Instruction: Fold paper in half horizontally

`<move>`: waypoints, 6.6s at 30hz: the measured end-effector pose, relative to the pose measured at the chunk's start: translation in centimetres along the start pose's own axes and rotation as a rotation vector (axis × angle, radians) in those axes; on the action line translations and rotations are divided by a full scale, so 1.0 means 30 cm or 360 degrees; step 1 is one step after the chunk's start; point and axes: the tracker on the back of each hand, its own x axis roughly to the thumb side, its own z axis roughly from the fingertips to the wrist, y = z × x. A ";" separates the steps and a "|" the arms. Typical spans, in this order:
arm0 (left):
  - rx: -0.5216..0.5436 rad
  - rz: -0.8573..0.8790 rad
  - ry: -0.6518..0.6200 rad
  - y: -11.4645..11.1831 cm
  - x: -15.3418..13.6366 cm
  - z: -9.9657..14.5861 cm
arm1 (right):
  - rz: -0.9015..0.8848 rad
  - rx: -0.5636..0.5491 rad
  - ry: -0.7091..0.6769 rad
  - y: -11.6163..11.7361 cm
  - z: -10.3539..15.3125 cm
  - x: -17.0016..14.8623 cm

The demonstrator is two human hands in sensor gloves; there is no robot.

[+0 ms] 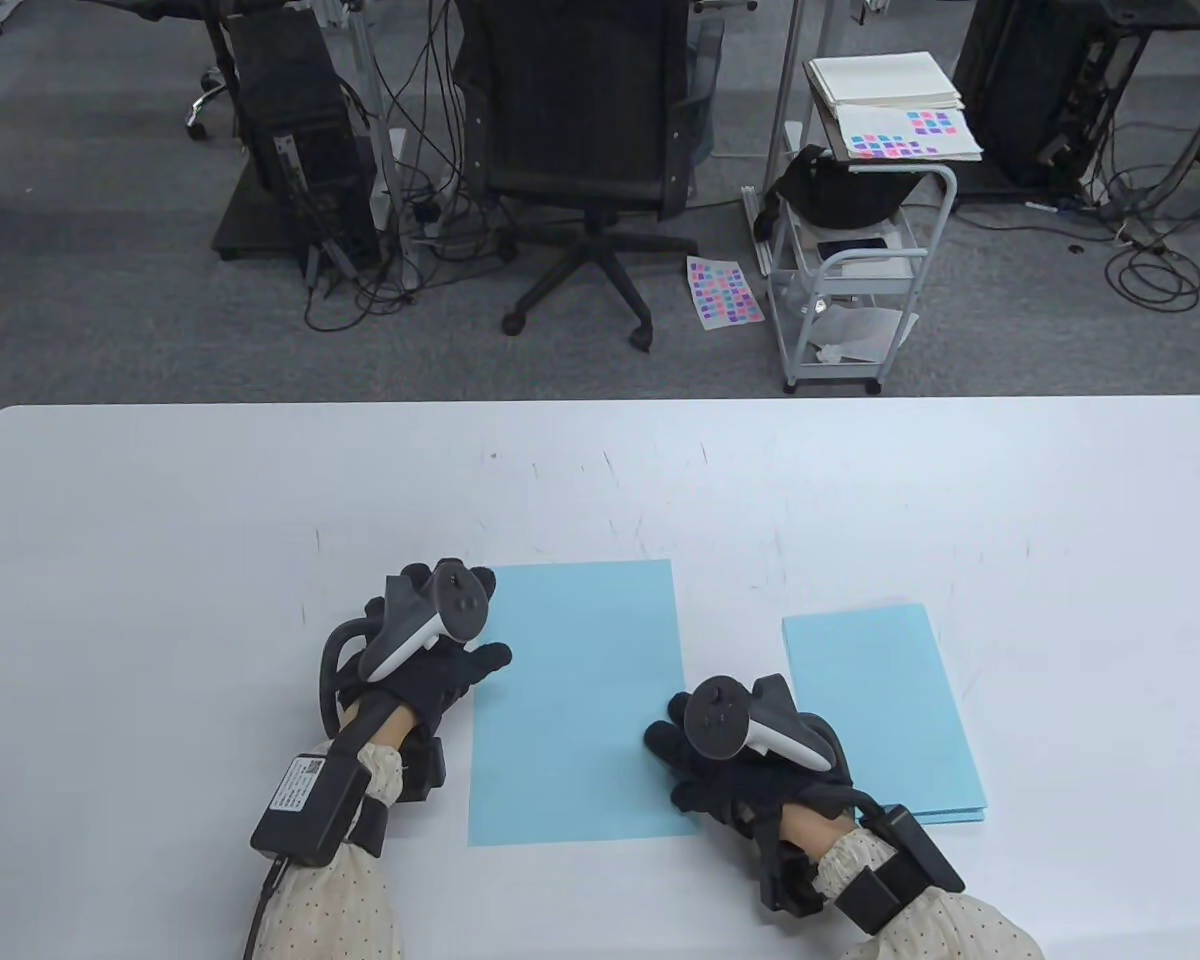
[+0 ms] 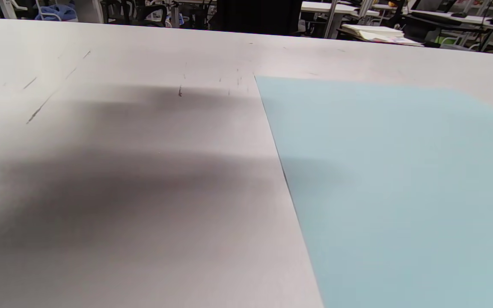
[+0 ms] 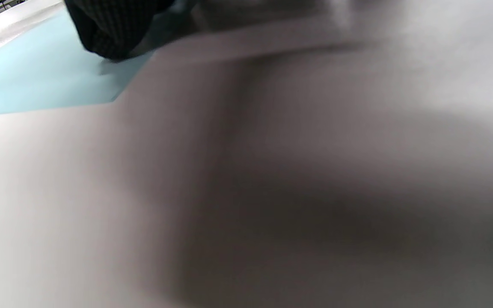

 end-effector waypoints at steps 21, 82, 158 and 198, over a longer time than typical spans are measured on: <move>-0.0359 -0.0104 0.0300 -0.116 0.016 -0.296 | -0.0026 0.0002 -0.0004 -0.002 -0.003 -0.003; 0.0154 0.0286 -0.0156 -0.052 -0.025 0.051 | -0.0050 -0.0006 0.0010 0.004 -0.001 -0.012; -0.0141 -0.0346 -0.0338 -0.300 -0.018 0.194 | -0.0265 -0.0363 0.0218 -0.185 0.062 -0.086; -0.0170 -0.0319 -0.0379 -0.301 -0.019 0.189 | 0.0116 0.0044 -0.0099 0.001 -0.173 0.312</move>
